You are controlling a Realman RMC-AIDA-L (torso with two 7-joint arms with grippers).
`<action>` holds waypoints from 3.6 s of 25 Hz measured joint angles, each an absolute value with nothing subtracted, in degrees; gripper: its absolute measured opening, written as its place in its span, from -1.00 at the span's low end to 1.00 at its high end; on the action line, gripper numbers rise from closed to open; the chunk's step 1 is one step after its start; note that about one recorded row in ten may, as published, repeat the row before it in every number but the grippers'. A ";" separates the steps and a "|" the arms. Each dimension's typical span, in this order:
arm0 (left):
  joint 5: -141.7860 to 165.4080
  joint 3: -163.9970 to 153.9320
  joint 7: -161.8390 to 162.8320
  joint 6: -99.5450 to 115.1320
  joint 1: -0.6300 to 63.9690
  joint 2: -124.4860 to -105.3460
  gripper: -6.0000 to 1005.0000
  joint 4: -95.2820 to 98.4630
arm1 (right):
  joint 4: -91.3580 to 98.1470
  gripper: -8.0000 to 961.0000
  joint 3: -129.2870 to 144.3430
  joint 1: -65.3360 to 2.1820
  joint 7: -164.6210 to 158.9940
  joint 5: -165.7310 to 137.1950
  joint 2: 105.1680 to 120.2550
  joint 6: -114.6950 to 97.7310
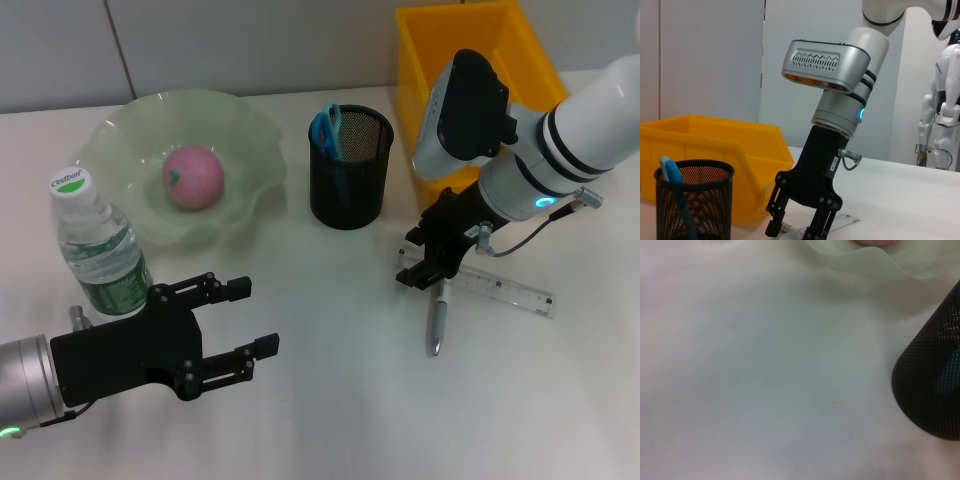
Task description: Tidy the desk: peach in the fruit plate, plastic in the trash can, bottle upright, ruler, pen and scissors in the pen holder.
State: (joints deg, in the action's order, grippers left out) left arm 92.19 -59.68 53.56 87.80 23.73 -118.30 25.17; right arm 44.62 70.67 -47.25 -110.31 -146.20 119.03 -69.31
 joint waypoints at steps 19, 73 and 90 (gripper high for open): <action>92.19 -59.21 53.43 88.38 23.46 -118.21 0.42 25.27 | 44.28 -0.17 70.06 -47.78 -111.70 -146.15 119.00 -69.26; 91.66 -56.77 53.56 87.80 22.55 -118.46 0.42 24.70 | 49.97 -0.19 66.86 -32.55 -76.67 -74.35 119.18 -55.15; 91.64 -56.78 54.94 87.91 22.44 -118.59 0.42 24.61 | 39.90 -0.17 66.05 -34.80 -67.30 -64.69 119.18 -55.01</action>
State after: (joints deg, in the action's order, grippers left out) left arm 91.64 -56.78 54.94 87.91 22.43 -118.59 24.61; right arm 39.90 66.05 -34.80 -67.30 -64.69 119.18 -55.01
